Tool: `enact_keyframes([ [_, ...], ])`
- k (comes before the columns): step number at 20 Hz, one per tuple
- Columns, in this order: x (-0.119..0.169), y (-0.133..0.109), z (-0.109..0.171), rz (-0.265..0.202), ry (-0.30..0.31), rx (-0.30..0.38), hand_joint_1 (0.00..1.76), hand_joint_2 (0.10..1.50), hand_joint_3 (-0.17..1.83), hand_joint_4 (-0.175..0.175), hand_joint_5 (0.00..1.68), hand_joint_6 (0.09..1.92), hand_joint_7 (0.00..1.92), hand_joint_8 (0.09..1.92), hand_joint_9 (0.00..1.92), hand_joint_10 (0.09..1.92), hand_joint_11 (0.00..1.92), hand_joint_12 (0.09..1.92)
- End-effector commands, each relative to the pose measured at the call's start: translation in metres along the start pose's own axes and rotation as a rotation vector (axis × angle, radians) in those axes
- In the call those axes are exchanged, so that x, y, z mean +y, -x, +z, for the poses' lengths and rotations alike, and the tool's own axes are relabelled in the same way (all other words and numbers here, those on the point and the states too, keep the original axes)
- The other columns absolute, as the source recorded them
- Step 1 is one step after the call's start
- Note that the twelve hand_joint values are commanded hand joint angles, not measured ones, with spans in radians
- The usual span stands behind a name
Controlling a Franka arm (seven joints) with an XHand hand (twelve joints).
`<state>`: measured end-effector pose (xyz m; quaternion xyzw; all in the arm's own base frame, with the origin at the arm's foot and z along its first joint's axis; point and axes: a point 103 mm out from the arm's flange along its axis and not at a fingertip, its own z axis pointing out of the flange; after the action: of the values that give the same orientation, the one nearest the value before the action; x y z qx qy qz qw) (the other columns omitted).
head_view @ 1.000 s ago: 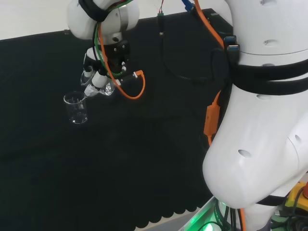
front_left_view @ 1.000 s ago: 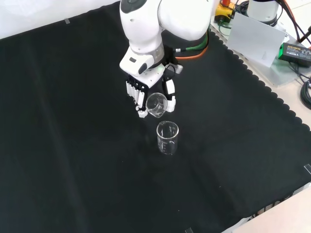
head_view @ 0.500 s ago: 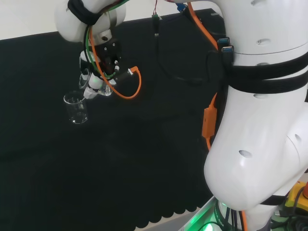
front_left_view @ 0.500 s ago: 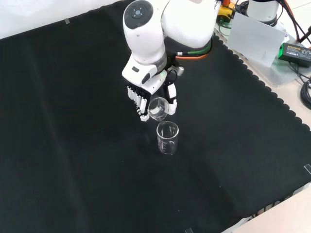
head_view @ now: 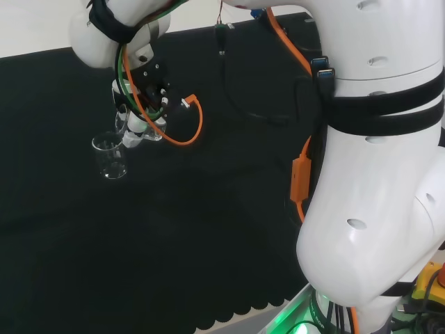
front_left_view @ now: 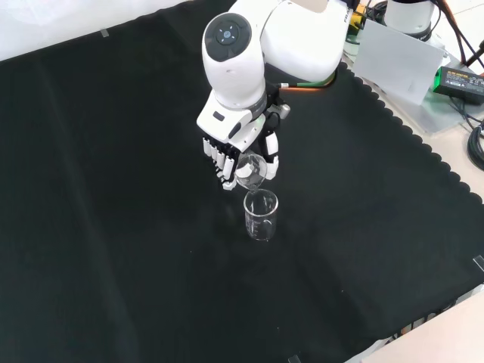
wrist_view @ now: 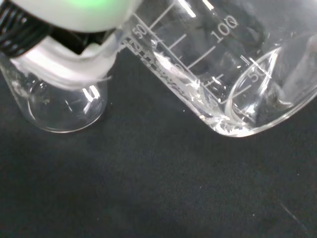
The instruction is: Pour the water from the handheld beaker into the one on the table.
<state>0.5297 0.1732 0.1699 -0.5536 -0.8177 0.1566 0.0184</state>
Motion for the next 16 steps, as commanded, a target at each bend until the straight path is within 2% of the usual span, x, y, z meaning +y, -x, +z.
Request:
enact_keyframes([
  [1, -0.0019, -0.0059, -0.0018, -0.003, -0.016, -0.041, 1.15, 0.67, 0.54, 0.175, 1.43, 0.32, 1.76, 0.09, 1.65, 0.09, 1.27, 0.82],
  [8, -0.0042, -0.0113, -0.0038, 0.001, -0.039, -0.089, 1.15, 0.67, 0.55, 0.175, 1.43, 0.32, 1.76, 0.09, 1.65, 0.09, 1.28, 0.82],
  [16, -0.0053, -0.0142, -0.0075, 0.002, -0.057, -0.11, 1.15, 0.66, 0.55, 0.175, 1.44, 0.32, 1.76, 0.09, 1.65, 0.09, 1.28, 0.82],
])
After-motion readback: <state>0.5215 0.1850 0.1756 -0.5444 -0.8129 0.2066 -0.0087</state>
